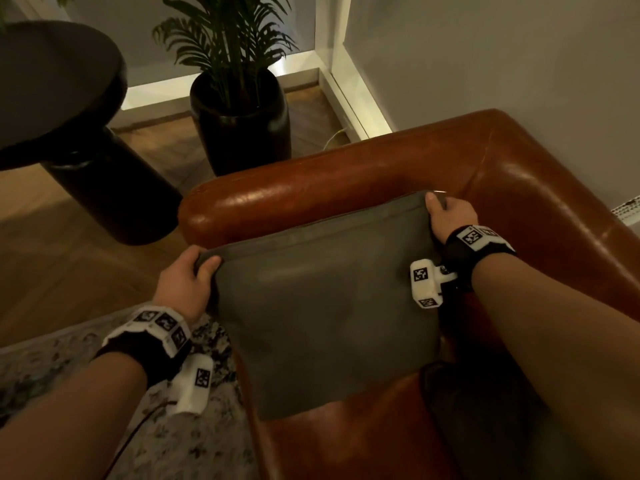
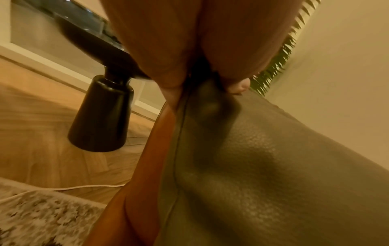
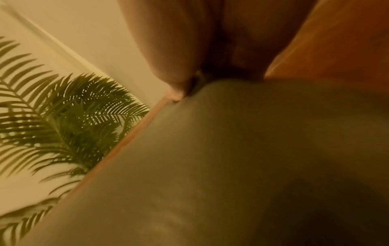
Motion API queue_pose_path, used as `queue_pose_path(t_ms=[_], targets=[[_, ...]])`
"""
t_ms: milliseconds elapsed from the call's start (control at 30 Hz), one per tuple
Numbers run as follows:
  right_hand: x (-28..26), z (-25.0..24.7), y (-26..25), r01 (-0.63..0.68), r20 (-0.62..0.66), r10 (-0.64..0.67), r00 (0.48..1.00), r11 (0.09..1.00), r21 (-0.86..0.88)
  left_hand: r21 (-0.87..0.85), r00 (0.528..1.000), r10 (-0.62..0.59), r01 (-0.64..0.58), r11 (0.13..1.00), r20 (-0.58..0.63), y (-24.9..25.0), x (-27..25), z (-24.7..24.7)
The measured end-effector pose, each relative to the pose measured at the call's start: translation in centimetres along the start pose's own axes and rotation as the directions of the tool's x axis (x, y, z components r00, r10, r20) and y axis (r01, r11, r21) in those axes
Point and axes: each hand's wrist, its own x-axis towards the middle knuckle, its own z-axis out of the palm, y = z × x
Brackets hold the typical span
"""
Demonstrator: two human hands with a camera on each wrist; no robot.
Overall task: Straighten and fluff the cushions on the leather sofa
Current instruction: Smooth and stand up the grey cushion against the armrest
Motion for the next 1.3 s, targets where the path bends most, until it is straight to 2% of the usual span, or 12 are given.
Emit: queue_pose_path(t_ms=[100,200,267,367,500,633,800,867,933,1133,1233,1300], targets=[[0.1,-0.2,0.2,0.031,-0.068,-0.032,0.997,0.999,-0.018,0.022,1.0,0.005,-0.005,1.0,-0.002,0.3,1.4,-0.4],[-0.4,-0.6,1.3,0.011,-0.023,-0.009,1.0,0.997,0.079,-0.011,0.998,-0.051,0.05,0.999,-0.048,0.1,1.3,-0.2],[-1.7,-0.6,2.1,-0.053,0.054,0.042,0.998,0.974,0.219,-0.166,0.979,-0.19,0.176,0.97,-0.07,-1.3,0.3,0.2],[-3.3,0.3,3.9,-0.118,0.126,0.075,0.989,0.916,0.383,-0.399,0.956,-0.282,0.292,0.869,0.085,-3.5,-1.7,1.0],[-2.9,1.3,4.0,-0.095,-0.035,0.116,0.993,0.921,0.378,-0.315,0.96,-0.28,0.273,0.909,0.022,-3.7,-1.5,1.5],[-2.1,0.9,3.8,-0.066,-0.076,0.095,0.993,0.944,0.322,-0.427,0.962,-0.272,0.247,0.87,0.002,-3.2,-1.3,1.5],[-3.2,1.4,6.7,-0.241,0.201,0.143,0.969,0.722,0.648,-0.634,0.923,-0.362,0.361,0.684,0.135,-5.6,-4.1,2.0],[-3.6,2.2,7.3,-0.249,0.241,0.131,0.961,0.788,0.563,-0.622,0.919,-0.368,0.373,0.688,0.143,-5.6,-4.5,2.8],[-3.5,2.6,7.0,-0.221,0.147,0.172,0.974,0.869,0.443,-0.633,0.913,-0.398,0.363,0.683,0.094,-4.8,-4.1,3.2],[-2.9,0.5,6.5,-0.183,-0.118,0.241,0.963,0.911,0.371,-0.669,0.897,-0.437,0.363,0.648,0.064,-4.5,-3.0,2.7],[-3.1,0.6,6.7,-0.13,-0.108,0.201,0.974,0.877,0.462,-0.666,0.904,-0.427,0.342,0.663,0.039,-5.3,-3.7,2.9],[-3.7,1.2,7.6,-0.2,0.019,0.233,0.972,0.785,0.586,-0.663,0.908,-0.416,0.347,0.664,0.058,-6.9,-4.8,3.4]])
